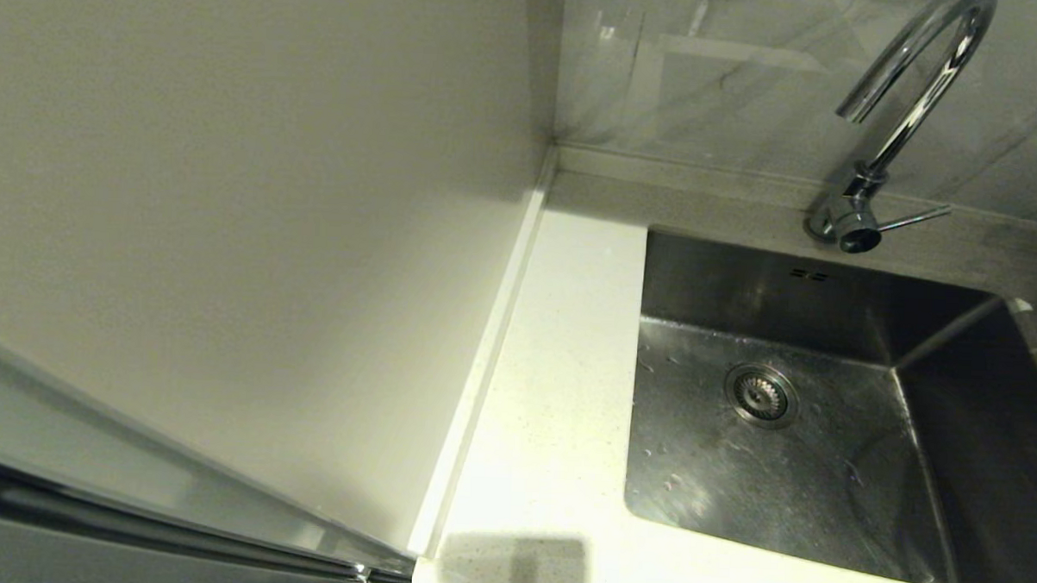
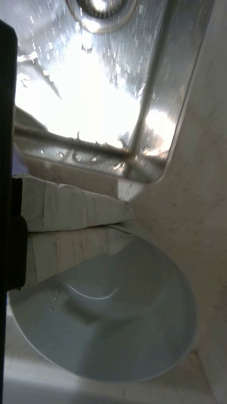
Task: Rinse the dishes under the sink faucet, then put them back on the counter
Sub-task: Put a bowl into the sink
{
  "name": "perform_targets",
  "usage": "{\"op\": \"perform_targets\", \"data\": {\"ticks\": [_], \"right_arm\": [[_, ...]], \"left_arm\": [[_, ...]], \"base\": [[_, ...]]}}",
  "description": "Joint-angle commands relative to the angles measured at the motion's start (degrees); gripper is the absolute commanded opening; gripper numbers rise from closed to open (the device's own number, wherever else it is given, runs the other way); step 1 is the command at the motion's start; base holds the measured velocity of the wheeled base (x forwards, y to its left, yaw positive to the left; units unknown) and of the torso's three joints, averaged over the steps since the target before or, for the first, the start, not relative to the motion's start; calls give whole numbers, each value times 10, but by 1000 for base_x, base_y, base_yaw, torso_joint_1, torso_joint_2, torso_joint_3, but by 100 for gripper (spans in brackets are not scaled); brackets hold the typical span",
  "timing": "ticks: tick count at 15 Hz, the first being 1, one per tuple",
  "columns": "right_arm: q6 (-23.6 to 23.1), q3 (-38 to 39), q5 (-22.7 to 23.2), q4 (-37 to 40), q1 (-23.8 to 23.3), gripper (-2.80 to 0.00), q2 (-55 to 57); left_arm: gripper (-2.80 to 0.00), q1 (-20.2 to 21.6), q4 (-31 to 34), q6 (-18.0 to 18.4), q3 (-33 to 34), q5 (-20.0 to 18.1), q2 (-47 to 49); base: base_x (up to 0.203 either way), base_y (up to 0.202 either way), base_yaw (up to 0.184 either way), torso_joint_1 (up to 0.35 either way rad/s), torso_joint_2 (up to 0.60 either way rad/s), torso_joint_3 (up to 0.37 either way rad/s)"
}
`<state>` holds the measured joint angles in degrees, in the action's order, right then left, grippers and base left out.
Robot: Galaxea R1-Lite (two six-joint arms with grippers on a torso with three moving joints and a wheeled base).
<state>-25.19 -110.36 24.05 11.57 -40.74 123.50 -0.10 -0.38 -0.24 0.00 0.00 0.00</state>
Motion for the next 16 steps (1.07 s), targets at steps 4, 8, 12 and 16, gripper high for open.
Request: {"op": "perform_targets", "data": {"ticks": [4, 8, 12, 16], "right_arm": [[36, 58, 33, -1, -4, -280, -134], [47, 224, 102, 2, -4, -280, -273], [1, 438, 131, 0, -3, -280, -397], [-41, 559, 124, 12, 0, -280, -533]], "left_arm": [[-280, 0, 0, 0, 2, 0, 0], [-280, 0, -1, 0, 2, 0, 0], [-280, 0, 0, 0, 2, 0, 0], [-280, 0, -1, 0, 1, 0, 0]], "base": [[0, 0, 0, 0, 0, 0], [0, 0, 0, 0, 0, 0], [0, 0, 0, 0, 0, 0], [0, 0, 0, 0, 0, 0]]}}
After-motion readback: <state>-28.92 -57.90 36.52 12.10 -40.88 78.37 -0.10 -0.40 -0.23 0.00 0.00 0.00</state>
